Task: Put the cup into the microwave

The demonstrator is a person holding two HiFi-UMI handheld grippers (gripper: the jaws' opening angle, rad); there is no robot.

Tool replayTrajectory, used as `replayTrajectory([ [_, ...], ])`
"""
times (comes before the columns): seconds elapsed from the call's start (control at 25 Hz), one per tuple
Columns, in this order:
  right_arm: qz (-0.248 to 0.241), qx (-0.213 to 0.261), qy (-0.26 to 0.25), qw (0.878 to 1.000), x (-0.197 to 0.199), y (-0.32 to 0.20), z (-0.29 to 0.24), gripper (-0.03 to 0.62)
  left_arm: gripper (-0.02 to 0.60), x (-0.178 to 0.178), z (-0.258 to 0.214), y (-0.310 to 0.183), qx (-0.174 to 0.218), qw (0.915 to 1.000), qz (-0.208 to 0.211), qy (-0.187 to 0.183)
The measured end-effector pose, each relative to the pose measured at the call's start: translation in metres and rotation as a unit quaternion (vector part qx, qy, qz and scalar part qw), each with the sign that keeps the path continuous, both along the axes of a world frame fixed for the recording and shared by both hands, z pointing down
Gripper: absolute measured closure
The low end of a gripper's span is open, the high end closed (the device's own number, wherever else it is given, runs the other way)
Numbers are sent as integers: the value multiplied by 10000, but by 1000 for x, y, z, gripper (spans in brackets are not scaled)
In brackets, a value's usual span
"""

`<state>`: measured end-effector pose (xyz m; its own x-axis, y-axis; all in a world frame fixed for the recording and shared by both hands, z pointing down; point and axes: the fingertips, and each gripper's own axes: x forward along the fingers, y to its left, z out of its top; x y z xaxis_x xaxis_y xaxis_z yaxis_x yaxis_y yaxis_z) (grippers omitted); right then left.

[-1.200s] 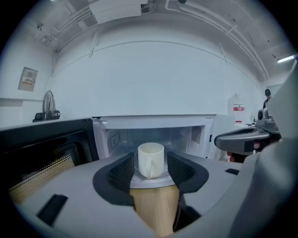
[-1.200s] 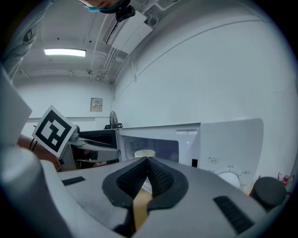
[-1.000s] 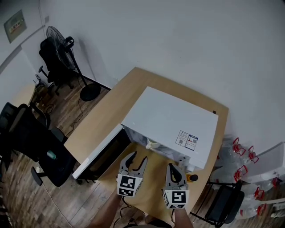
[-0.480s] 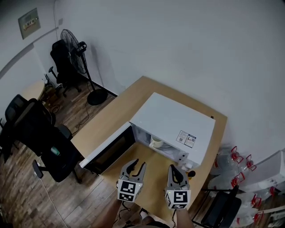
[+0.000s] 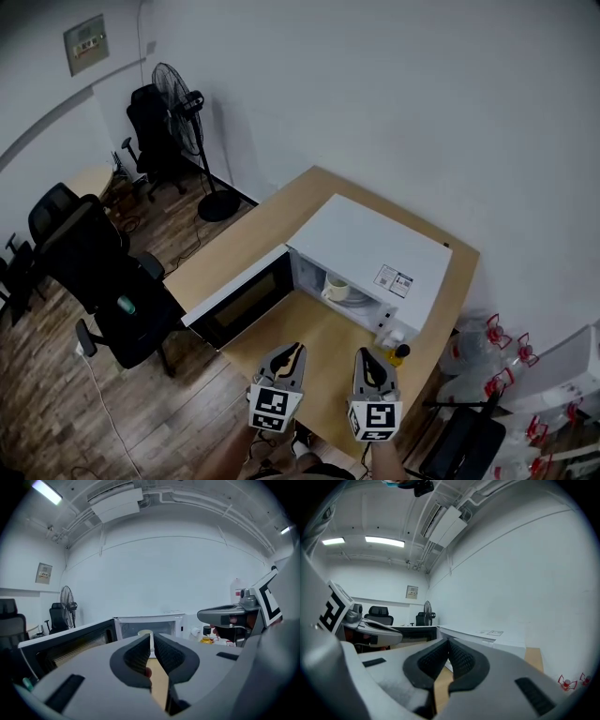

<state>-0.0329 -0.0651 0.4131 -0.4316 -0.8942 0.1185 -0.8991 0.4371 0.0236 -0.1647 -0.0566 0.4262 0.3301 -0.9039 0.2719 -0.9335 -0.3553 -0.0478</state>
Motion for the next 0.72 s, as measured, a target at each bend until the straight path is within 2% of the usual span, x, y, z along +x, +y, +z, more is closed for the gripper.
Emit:
replayTrajectory([
  [0.48, -234, 62, 51, 9997, 3, 71, -9, 577, 552, -6, -13, 81, 55, 9996, -285, 48],
  [0.72, -262, 67, 49, 9996, 7, 96, -10, 577, 552, -4, -18, 105, 105, 9993, -347, 30],
])
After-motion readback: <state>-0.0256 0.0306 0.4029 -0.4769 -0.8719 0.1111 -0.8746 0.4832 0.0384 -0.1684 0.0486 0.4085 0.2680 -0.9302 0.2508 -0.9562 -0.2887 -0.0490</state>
